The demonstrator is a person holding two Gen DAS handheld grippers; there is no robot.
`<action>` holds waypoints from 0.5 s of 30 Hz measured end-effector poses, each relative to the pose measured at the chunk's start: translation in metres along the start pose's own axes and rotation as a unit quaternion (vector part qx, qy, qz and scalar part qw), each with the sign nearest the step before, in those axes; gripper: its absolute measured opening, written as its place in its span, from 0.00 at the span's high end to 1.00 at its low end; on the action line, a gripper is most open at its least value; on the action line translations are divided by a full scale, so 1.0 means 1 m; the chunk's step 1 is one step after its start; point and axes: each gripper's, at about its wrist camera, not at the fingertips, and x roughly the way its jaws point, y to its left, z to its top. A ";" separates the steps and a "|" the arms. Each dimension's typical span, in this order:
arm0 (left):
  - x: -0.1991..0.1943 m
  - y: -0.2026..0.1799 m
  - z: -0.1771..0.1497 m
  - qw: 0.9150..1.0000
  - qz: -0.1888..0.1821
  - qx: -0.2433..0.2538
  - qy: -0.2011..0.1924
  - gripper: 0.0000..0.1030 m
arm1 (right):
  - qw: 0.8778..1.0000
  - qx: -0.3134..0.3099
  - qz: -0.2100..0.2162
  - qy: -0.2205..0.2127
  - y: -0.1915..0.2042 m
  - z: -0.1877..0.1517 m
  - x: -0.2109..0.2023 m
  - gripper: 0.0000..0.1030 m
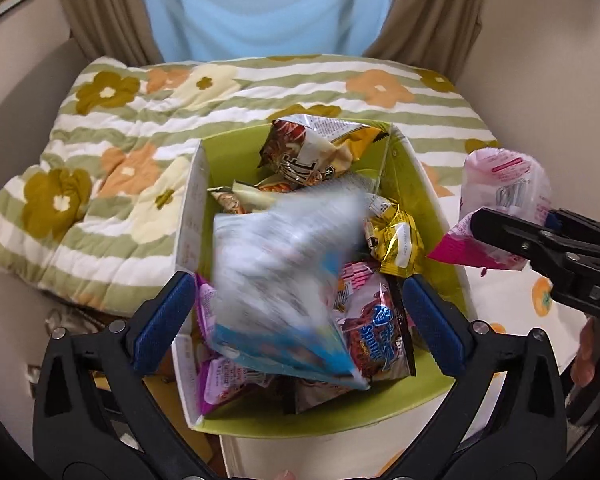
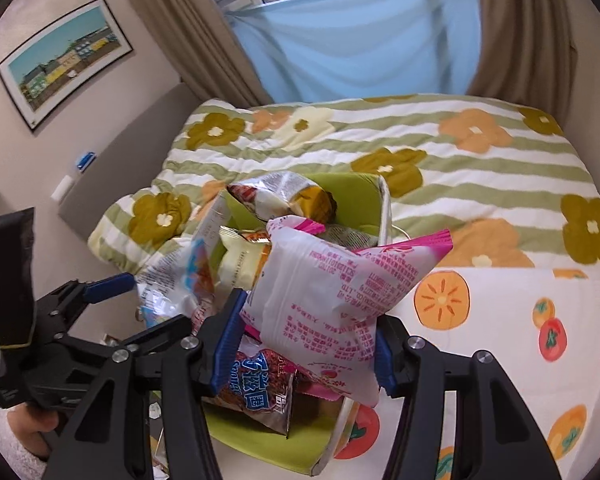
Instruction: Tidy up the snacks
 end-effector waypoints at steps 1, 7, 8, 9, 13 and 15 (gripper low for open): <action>-0.002 0.005 -0.001 1.000 -0.006 -0.006 -0.004 0.01 | 1.000 0.001 -0.005 0.002 0.001 0.000 0.001 0.50; -0.019 0.025 -0.004 0.999 -0.007 -0.031 -0.018 0.01 | 1.000 -0.011 -0.013 0.009 0.005 0.007 0.010 0.50; -0.022 0.028 -0.004 0.999 -0.006 -0.034 -0.019 0.01 | 1.000 -0.016 -0.013 0.011 0.007 0.010 0.012 0.50; -0.025 0.031 -0.005 0.999 -0.004 -0.036 -0.021 0.01 | 1.000 -0.020 -0.012 0.013 0.009 0.011 0.014 0.50; -0.027 0.039 -0.007 0.999 0.010 -0.043 -0.023 0.01 | 0.999 -0.041 -0.012 0.024 0.017 0.024 0.029 0.48; -0.027 0.044 -0.009 0.998 0.010 -0.051 -0.022 0.01 | 0.998 -0.049 -0.024 0.023 0.021 0.030 0.038 0.48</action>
